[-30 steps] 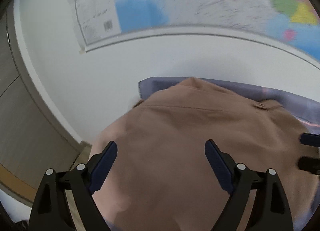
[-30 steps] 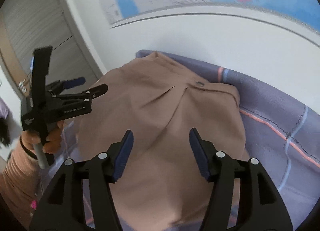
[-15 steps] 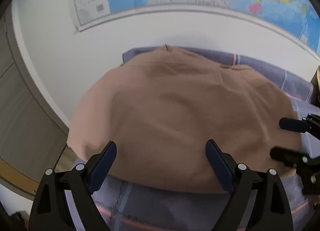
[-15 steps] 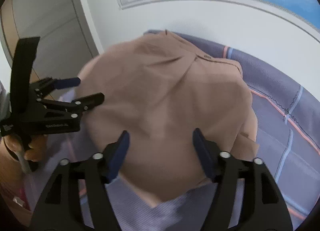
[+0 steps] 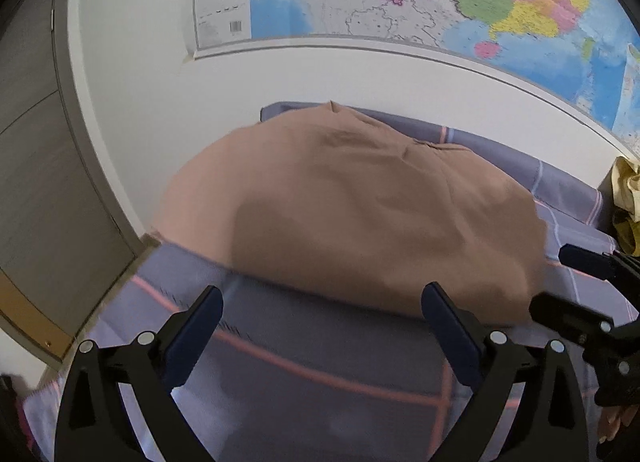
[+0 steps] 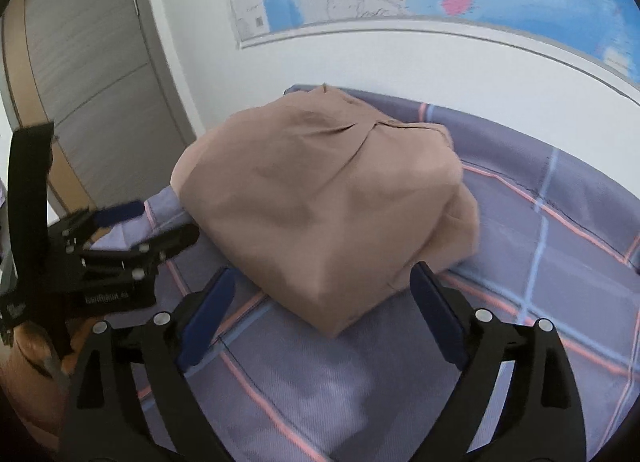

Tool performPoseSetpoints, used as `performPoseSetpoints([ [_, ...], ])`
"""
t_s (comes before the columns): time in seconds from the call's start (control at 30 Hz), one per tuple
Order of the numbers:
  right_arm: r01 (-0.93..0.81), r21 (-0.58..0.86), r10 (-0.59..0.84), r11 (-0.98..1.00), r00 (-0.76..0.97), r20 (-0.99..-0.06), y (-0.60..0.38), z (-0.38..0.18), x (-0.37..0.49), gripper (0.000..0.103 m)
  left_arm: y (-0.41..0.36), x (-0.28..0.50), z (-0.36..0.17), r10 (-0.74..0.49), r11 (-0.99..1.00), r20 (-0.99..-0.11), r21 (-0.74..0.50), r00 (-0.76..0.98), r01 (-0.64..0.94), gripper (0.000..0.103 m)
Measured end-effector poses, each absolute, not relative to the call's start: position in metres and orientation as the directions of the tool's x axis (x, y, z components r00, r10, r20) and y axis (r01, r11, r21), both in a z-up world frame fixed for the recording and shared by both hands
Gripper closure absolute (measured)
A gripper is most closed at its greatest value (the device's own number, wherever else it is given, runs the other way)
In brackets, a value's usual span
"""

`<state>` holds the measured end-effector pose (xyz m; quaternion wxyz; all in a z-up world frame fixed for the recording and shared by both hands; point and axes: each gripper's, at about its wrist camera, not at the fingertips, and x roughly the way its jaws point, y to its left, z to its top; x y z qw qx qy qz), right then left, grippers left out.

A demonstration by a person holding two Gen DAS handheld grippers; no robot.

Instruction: Fold large clothes

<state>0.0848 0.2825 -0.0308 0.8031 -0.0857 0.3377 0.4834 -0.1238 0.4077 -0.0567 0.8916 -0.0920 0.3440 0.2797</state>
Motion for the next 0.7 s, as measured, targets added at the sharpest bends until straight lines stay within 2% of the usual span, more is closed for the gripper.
performPoseSetpoints([
  [0.17,-0.829,0.167,0.723,0.534,0.345,-0.599,0.277,-0.027,0.074,0.006,0.395,-0.133,-0.054,0.42,0.824,-0.661,-0.01,0.622,-0.567,0.007],
  [0.5,-0.815,0.169,0.733,0.554,0.381,-0.564,0.263,-0.022,0.061,0.006,0.382,-0.15,-0.039,0.512,0.76,-0.614,-0.003,0.601,-0.65,0.007],
  [0.7,-0.821,0.167,0.735,0.546,0.374,-0.566,0.261,-0.022,0.055,0.006,0.376,-0.156,-0.035,0.519,0.753,-0.615,0.0,0.593,-0.659,0.007],
])
